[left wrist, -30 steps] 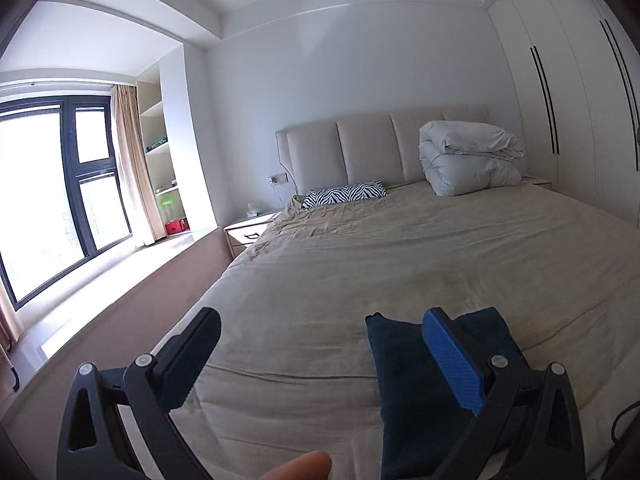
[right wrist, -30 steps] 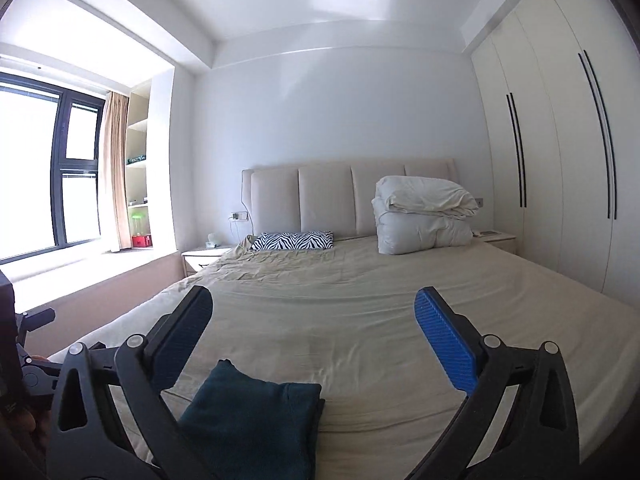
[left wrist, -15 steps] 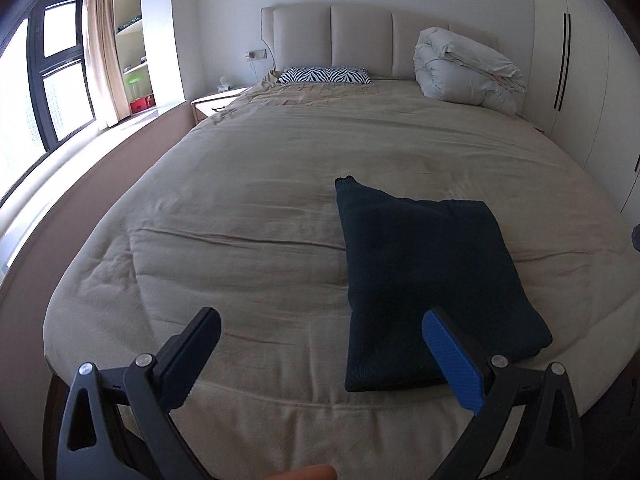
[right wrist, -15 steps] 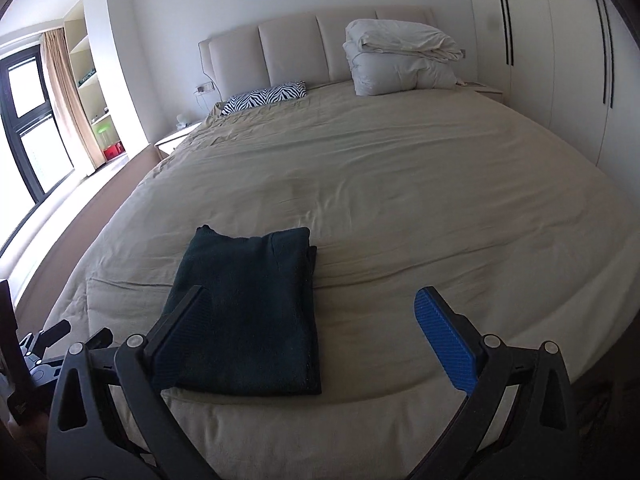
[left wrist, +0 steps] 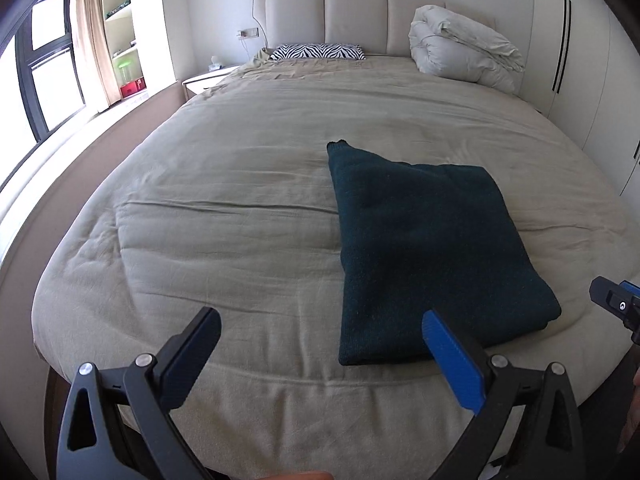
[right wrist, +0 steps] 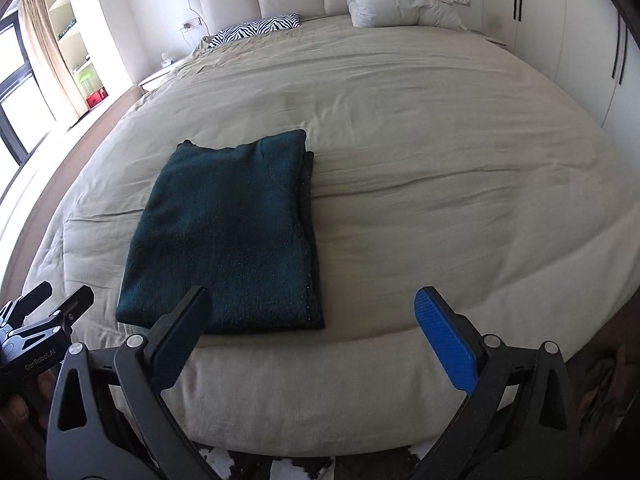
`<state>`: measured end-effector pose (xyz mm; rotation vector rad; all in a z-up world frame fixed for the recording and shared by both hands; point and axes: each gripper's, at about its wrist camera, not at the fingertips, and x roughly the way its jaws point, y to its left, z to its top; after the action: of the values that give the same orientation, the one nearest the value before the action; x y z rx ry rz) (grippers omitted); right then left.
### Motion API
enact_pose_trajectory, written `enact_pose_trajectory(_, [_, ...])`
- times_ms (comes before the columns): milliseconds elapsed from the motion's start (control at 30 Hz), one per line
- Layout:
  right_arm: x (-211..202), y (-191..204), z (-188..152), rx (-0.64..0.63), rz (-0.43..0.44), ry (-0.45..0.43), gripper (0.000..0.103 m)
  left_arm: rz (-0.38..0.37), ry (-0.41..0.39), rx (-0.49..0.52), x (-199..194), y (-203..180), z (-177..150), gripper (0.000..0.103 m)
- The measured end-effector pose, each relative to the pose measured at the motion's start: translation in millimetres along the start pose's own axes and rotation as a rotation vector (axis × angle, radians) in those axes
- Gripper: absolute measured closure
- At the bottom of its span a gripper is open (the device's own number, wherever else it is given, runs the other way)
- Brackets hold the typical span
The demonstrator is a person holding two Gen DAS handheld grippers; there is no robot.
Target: Fold small clothes
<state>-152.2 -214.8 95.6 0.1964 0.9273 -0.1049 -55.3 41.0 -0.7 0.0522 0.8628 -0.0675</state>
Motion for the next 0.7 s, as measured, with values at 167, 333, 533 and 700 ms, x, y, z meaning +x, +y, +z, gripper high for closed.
enact_pose_trajectory(167, [2.9,3.3,-5.8,-0.015,-0.012,0.013,0.0,-0.008,0.005,-0.014,0.0,2.9,0.7,0.0])
enact_pose_trajectory(333, [-1.1,7.2,-5.2,-0.036,-0.027,-0.001,0.0,-0.006,0.008,-0.015,0.6,3.3,0.4,0.0])
enact_pose_trajectory(533, [-1.5,9.4,-4.8,-0.036,-0.026,-0.004,0.0,-0.002,0.017,-0.024,2.5,1.3,-0.6,0.0])
enact_pose_trajectory(700, [-0.7,10.5,-4.9,-0.036,-0.025,-0.004,0.0,0.003,0.02,-0.023,3.7,-1.6,-0.7,0.0])
